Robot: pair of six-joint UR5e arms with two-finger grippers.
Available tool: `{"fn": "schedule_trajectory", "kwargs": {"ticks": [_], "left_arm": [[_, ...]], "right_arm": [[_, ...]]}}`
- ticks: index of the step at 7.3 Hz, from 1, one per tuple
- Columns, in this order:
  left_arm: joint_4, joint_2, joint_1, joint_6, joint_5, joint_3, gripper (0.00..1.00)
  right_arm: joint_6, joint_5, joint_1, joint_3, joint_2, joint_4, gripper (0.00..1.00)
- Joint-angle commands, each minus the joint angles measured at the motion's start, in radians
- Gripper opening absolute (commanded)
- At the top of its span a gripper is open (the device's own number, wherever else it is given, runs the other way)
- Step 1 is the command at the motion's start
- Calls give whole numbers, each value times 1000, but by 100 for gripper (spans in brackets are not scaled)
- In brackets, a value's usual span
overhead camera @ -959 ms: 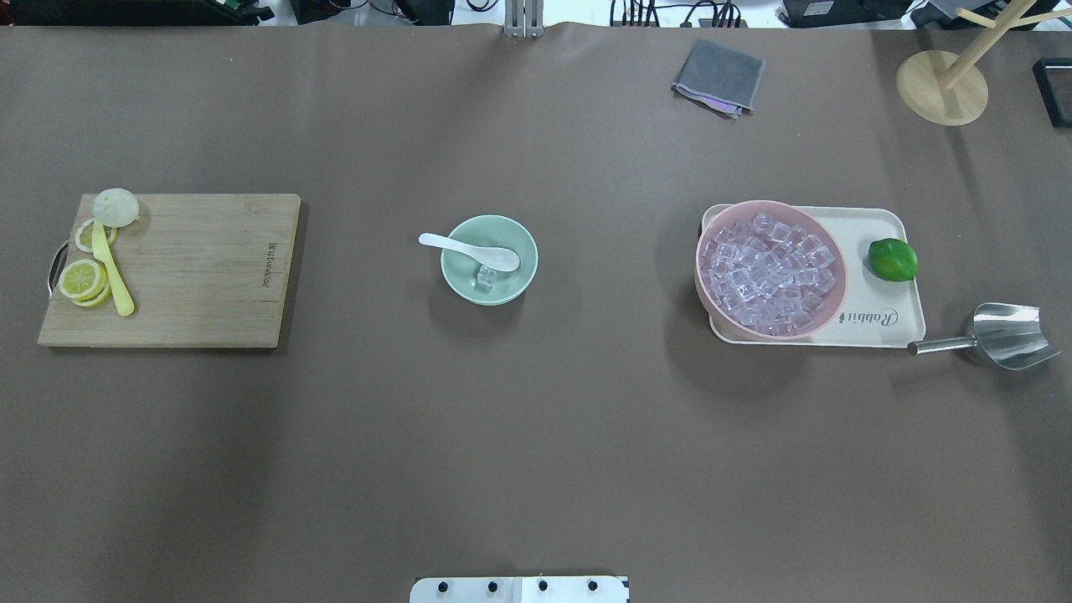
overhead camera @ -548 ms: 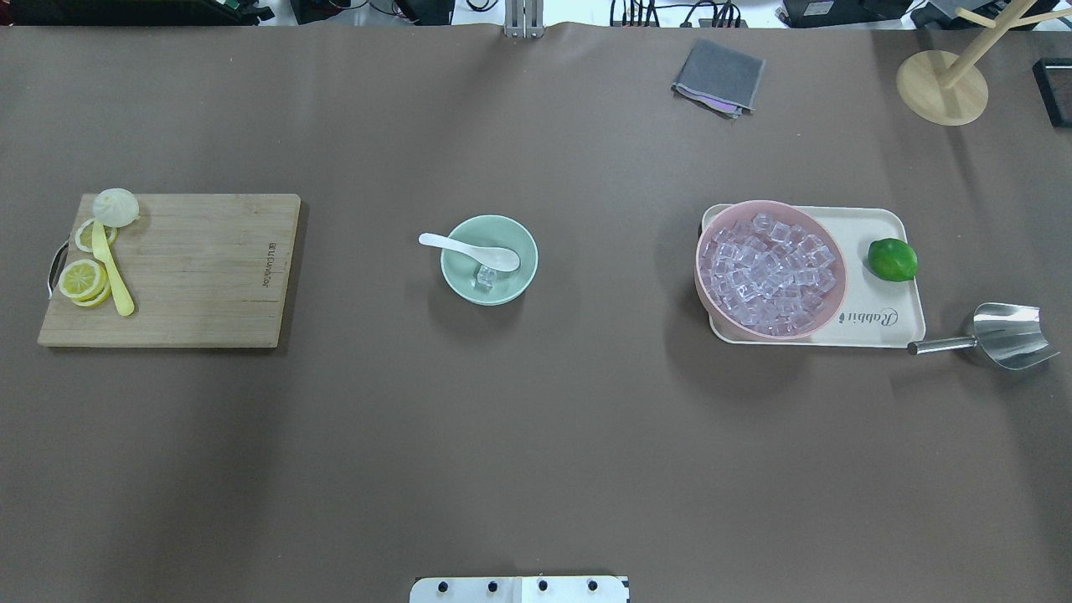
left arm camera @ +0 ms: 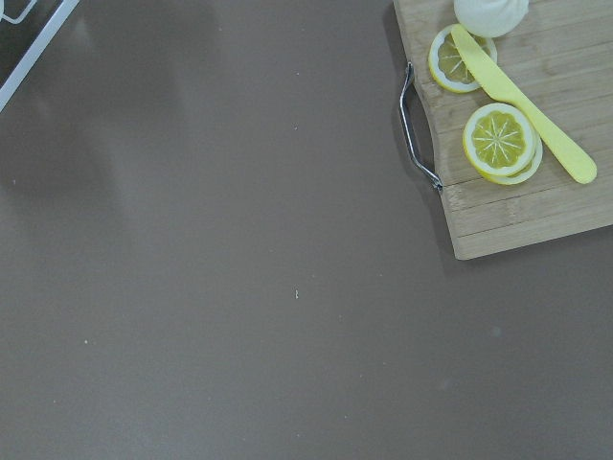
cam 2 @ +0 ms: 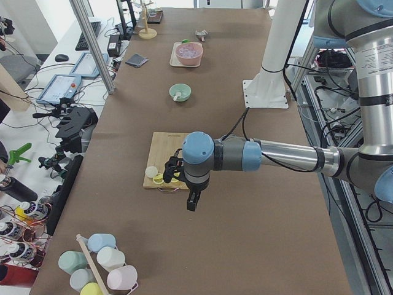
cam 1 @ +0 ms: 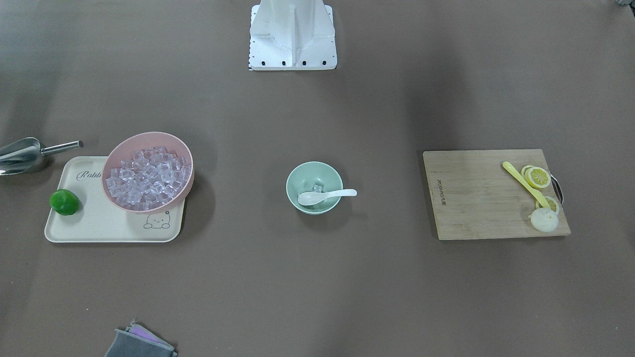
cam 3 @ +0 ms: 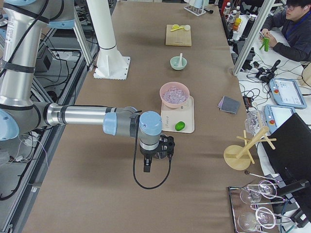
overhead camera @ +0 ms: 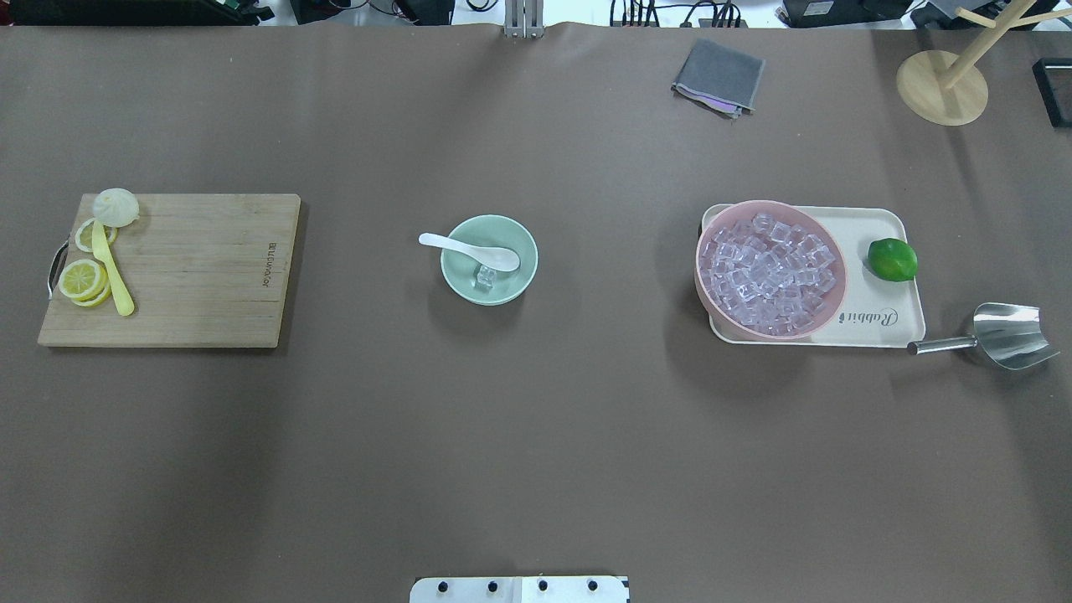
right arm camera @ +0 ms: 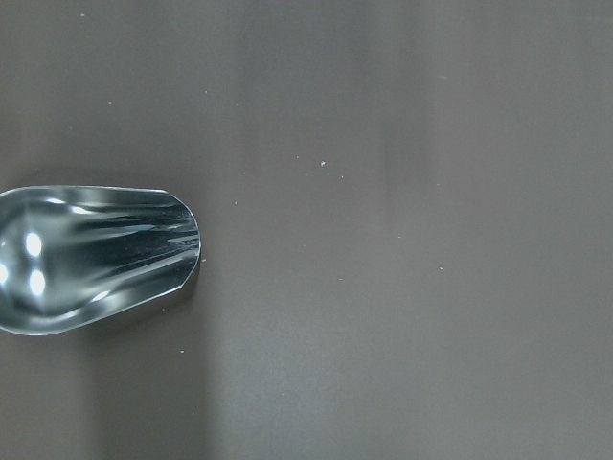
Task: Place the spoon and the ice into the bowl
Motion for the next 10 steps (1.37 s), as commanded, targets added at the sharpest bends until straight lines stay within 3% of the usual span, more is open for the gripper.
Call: {"fn": "schedule_trajectory", "kwargs": {"ticks": [1,10], "left_arm": [[0,0,0,0,-1,0,99],[0,0,0,0,-3,7,99]], "right_arm": [[0,1,-6,0,0,2,100],[-2,1,-41,0,0,2,100]]}}
